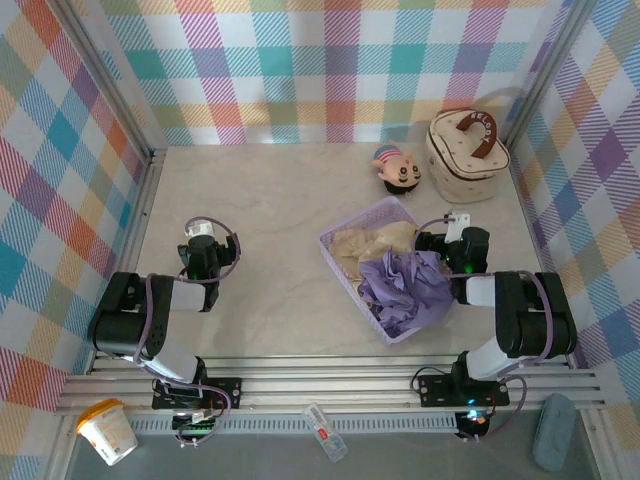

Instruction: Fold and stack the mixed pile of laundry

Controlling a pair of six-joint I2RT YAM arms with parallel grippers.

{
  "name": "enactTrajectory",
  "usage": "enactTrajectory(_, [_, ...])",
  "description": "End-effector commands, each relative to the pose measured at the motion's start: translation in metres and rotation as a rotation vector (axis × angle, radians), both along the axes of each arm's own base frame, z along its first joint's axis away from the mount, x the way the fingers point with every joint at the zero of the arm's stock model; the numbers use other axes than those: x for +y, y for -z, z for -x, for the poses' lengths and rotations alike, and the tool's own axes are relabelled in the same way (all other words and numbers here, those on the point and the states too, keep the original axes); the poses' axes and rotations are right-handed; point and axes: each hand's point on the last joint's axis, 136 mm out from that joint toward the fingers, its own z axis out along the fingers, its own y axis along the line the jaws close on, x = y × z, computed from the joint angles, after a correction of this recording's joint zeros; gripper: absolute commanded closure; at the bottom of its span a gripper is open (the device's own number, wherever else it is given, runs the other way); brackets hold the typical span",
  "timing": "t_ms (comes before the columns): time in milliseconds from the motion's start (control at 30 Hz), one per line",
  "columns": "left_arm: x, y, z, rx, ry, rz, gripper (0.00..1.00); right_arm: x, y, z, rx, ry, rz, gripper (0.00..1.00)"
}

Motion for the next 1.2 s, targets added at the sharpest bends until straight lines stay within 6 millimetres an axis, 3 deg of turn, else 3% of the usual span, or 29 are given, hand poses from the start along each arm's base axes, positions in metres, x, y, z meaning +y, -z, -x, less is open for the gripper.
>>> enactTrajectory(0, [-0.003, -0.010, -0.008, -0.036, 0.012, -0.009, 0.00, 0.003, -0.004, -0.003, -0.011, -0.001, -0.016, 0.01])
enactTrajectory(900, [-0.004, -0.011, -0.007, -0.040, 0.018, -0.006, 0.00, 0.001, -0.004, -0.003, -0.009, 0.007, -0.016, 0.01])
enactTrajectory(1067, [-0.009, -0.020, -0.008, -0.019, 0.023, -0.047, 0.00, -0.010, -0.018, -0.004, 0.012, 0.080, -0.012, 0.01])
enactTrajectory(1167, [-0.005, -0.042, -0.013, 0.064, -0.032, -0.068, 0.00, -0.015, -0.029, 0.002, 0.088, 0.102, 0.006, 0.01])
